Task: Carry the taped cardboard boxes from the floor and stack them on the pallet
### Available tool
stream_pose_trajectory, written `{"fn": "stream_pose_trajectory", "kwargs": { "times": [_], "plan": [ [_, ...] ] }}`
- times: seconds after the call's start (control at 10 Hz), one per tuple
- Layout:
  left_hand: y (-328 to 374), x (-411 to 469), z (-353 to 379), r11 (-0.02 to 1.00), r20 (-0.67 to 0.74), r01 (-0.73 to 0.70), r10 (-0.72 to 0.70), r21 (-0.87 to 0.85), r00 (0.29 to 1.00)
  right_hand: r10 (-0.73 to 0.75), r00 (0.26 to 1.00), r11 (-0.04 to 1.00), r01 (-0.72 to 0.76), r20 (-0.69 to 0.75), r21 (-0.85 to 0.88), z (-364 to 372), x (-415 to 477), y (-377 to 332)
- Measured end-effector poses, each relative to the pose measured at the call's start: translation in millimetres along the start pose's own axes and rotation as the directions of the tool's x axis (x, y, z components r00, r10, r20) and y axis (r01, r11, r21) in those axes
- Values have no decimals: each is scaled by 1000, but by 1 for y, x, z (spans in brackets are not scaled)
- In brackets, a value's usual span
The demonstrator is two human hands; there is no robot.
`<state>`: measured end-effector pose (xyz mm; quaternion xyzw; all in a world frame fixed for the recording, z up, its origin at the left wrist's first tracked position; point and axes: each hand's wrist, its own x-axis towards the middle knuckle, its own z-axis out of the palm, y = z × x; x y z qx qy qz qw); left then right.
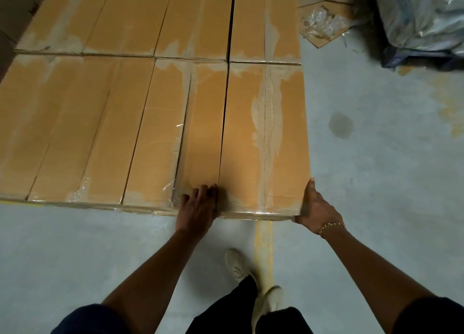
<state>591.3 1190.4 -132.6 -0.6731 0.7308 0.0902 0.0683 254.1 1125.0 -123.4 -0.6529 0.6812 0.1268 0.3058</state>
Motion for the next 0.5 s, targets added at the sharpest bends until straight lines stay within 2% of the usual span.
{"fn": "stream_pose_trajectory", "kwargs": {
  "times": [0.2, 0.5],
  "plan": [
    [-1, -5, -4, 999, 37, -13, 12, 32, 999, 14, 1000, 999, -14, -3, 35, 12, -16, 5],
    [-45, -44, -9, 1000, 15, -10, 10, 7, 1000, -6, 978, 997, -10, -207, -76, 20, -70, -16]
  ]
}}
